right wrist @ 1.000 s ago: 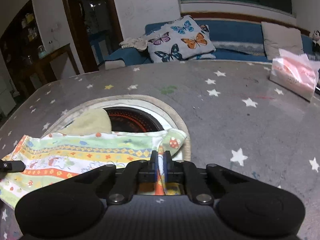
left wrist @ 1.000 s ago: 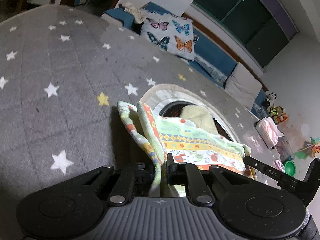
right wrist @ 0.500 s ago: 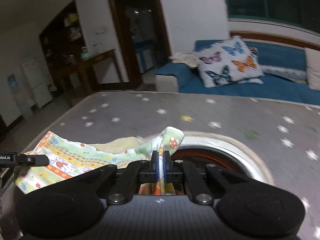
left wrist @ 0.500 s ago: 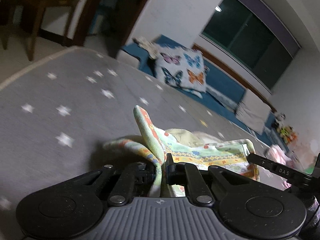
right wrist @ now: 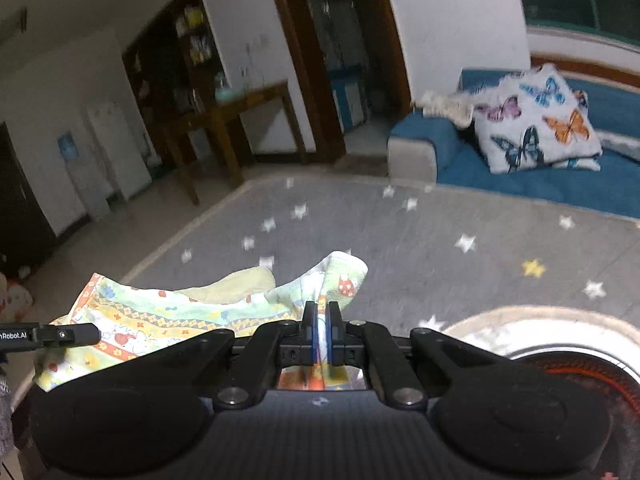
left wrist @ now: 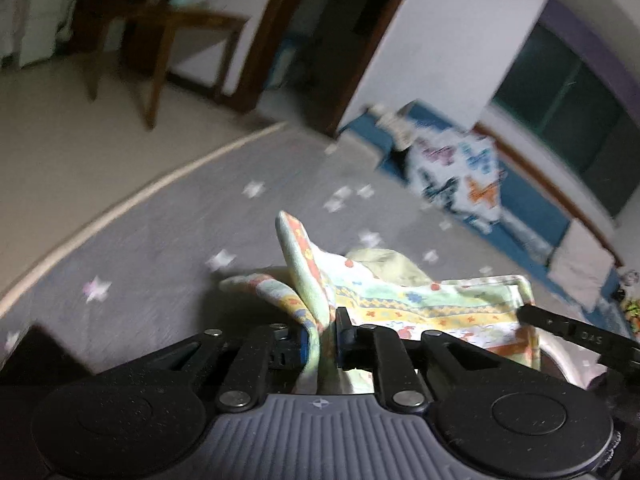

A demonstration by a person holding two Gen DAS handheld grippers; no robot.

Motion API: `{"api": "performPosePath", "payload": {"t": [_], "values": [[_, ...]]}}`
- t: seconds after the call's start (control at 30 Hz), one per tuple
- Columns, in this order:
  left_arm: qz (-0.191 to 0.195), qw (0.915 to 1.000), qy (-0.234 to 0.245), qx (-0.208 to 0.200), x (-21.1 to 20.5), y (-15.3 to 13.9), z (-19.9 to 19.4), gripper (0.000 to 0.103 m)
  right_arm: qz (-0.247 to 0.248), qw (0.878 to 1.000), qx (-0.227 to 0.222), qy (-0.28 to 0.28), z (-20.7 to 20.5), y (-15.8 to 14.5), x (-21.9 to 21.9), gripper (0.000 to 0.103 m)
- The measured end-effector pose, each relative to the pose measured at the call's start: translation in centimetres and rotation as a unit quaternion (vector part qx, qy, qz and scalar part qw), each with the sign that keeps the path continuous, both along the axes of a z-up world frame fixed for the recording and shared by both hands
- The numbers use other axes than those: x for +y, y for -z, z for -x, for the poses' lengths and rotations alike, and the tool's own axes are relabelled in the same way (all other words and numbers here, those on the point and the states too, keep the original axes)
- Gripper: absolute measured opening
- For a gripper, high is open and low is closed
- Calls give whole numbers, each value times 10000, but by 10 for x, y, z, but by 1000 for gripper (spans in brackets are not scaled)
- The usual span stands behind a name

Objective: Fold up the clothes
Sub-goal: 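Lift the gripped edge with both tools and fold it over the top, then lay the folded edge down and open both tools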

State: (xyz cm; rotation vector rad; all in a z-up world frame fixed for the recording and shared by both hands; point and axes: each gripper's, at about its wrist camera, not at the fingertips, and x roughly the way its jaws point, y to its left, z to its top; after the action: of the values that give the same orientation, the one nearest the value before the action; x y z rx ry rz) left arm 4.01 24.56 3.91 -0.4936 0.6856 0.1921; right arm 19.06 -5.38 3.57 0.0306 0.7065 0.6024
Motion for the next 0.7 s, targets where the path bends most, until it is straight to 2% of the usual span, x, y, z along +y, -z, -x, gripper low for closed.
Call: {"api": "performPosePath", "payload": {"t": [0.03,0.1,0.17,0.23,0.27,0.3,0.33,0.37,0.47,0.57,0.7], "values": [[-19,9999,-51,101,2,5,-1,15,124,9999,-12,12,0,4,3,6],[-37,9997,-121,208,6,12,0,23,265,9996,-5,15,1,8,5,13],[-157,9995,-200,205,6,11,3,48,266,9996,50,2,2,10,2,27],[-332,9989,-271,174,4,8,6,55,275,9996,28,-13,7,9,-2,65],[-435,9986,-258,143,3,7,7,59,281,9996,6,-43,10,8,-3,70],[-518,9983,-243,117,3,6,8,63,318,9995,-22,-64,13,7,-5,80],[-608,9978,-234,92,-1,4,10,74,365,9993,-53,-81,16,6,-7,89],[-703,9973,-217,71,-5,3,11,82,386,9992,-64,-105,18,6,-9,91],[-1085,9940,-106,38,-20,3,17,95,407,9990,-62,-172,27,5,-14,100],[-1297,9915,97,-10,-38,4,25,102,387,9990,-18,-202,34,7,-21,103],[-1523,9879,287,-69,-57,5,33,103,368,9991,37,-225,44,9,-29,103]]}}
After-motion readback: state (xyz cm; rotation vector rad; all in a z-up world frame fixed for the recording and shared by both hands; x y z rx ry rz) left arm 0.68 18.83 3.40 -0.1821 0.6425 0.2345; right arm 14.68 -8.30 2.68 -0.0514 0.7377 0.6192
